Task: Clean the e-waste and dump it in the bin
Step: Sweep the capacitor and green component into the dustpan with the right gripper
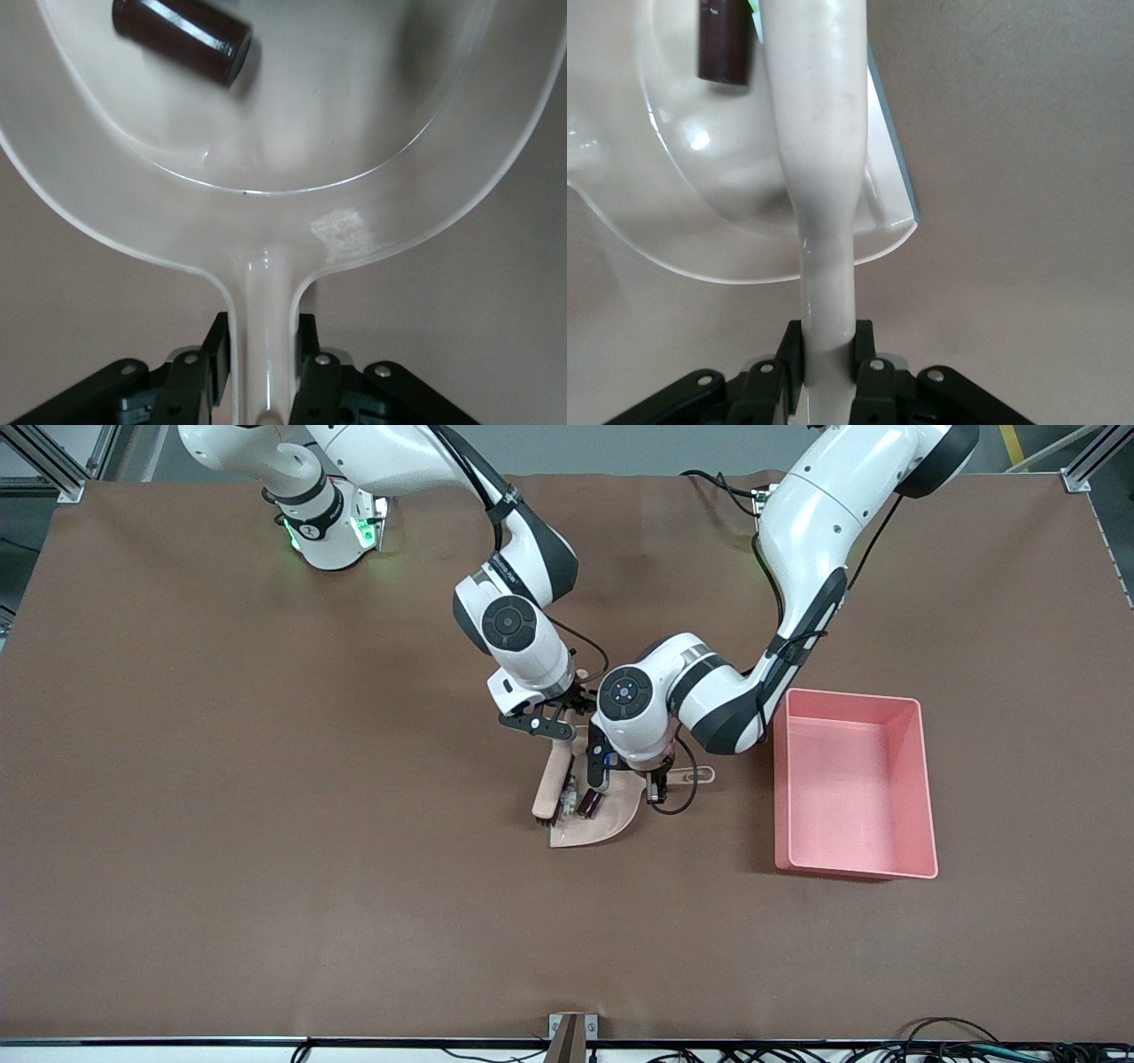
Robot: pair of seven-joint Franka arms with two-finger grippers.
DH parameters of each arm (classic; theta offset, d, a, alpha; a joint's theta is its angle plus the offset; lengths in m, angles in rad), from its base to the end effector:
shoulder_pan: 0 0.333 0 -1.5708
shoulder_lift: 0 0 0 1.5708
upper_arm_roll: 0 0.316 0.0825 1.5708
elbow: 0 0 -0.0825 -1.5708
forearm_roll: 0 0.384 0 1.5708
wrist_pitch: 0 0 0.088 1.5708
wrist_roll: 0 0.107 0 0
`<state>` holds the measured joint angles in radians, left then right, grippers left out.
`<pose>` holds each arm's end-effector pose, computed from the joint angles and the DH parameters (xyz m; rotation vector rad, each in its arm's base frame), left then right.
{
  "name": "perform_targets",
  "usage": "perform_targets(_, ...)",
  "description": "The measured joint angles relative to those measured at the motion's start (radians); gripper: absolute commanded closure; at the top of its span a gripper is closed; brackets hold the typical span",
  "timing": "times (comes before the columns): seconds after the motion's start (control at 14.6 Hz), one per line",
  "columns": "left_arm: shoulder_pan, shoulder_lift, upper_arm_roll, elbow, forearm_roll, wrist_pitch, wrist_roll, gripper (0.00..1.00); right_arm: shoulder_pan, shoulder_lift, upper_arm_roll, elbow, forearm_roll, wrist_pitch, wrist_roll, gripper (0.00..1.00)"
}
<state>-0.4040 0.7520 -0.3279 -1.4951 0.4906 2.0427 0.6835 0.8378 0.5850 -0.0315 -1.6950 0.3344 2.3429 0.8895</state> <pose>0.5594 -0.4188 0.2296 -2.0389 2.1195 0.2155 0.4678 0.4984 0.2629 -2.9022 0.4447 0.1914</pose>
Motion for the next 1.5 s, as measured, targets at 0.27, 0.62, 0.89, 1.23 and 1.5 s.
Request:
perform_targets(0.27,0.0,0.0,0.0,0.0,0.0,0.0,0.0,0.71,0.024,0.034,0.001,0.023,0.002,0.028,0.03,1.0)
perform_targets(0.62,0.0,0.0,0.0,0.0,0.0,0.0,0.0,0.71,0.039,0.061,-0.001,0.061,0.002,0.029,0.051,1.0)
perform_targets(0.89,0.0,0.0,0.0,0.0,0.0,0.0,0.0,0.71,0.037,0.062,-0.009,0.062,0.002,0.001,0.045,1.0)
perform_targets(1.23,0.0,0.0,0.001,0.0,0.0,0.0,-0.001,0.71,0.026,0.06,-0.018,0.062,0.002,-0.05,0.019,1.0)
perform_targets(1.5,-0.001,0.002,0.0,0.0,0.0,0.027,-0.001,0.71,-0.003,0.035,-0.02,0.057,0.002,-0.095,-0.017,1.0)
